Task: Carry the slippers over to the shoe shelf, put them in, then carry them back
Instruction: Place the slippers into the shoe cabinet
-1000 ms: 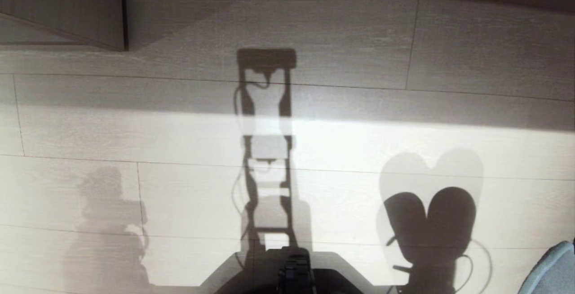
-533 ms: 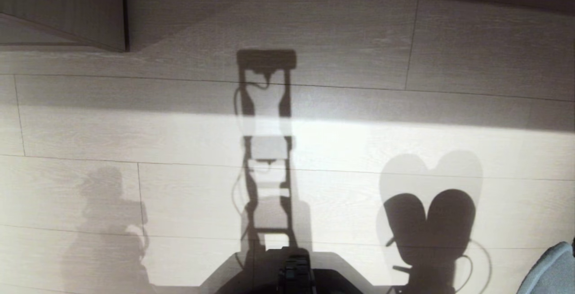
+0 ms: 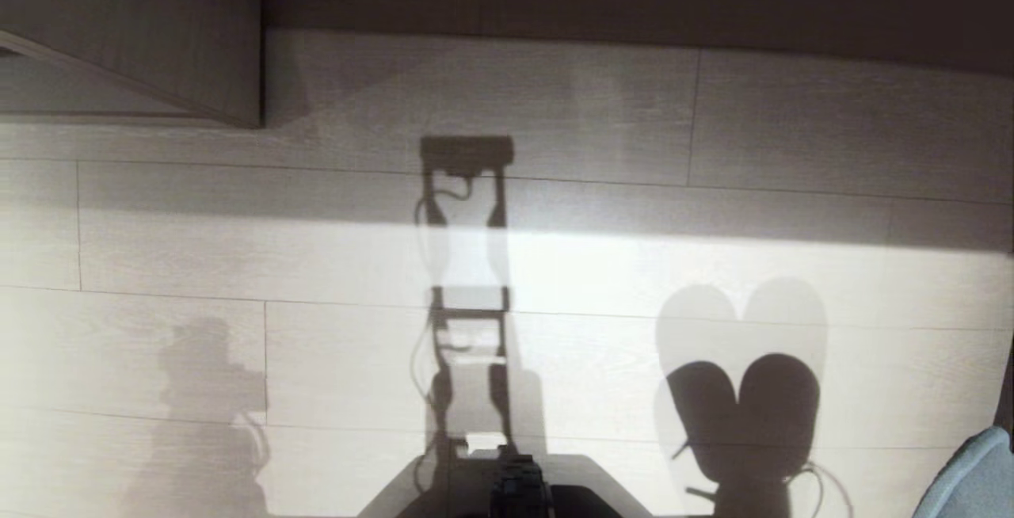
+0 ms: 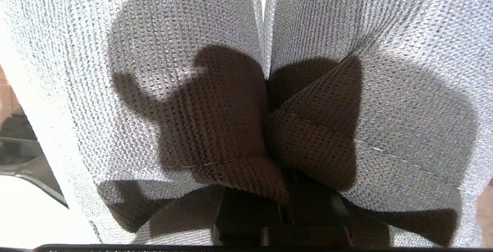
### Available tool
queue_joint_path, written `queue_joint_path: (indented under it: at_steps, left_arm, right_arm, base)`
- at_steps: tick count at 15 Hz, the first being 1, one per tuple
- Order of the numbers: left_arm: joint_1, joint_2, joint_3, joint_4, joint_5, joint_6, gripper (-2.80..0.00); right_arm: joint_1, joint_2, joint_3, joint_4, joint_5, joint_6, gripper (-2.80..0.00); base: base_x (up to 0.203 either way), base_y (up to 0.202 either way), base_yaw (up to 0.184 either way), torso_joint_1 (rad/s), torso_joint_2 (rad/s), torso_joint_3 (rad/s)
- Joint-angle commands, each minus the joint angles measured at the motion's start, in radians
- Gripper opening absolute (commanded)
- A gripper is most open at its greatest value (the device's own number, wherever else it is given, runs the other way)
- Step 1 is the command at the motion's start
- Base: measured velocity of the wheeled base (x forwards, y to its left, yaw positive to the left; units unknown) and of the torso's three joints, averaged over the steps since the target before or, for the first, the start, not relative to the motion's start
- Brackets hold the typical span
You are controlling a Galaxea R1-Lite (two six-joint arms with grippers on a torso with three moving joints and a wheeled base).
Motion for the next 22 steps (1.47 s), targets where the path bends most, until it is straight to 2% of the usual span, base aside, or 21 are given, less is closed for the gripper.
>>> queue_joint_path:
  at_steps: [1, 19, 22]
  left_arm:
    - [0.0, 0.0, 0.002, 0.0, 0.0, -0.001, -2.8]
    - [0.0, 0.0, 0.002, 0.0, 0.0, -0.002, -2.8]
    - [0.0, 0.0, 0.002, 0.0, 0.0, -0.002, -2.8]
  right_arm:
    - [-0.001, 0.001, 0.0, 0.0, 0.001, -0.001, -2.8]
    - [0.001, 0.001, 0.0, -0.003, -0.004, 0.006, -2.8]
    - [0.001, 0.001, 0.0, -0.003, -0.005, 0.031, -2.8]
  base:
    - [0.0, 0.0, 0.0, 0.0, 0.0, 0.209]
    - [0.0, 0.0, 0.0, 0.003, 0.0, 0.203]
    - [0.0, 0.0, 0.0, -0.001, 0.0, 0.206]
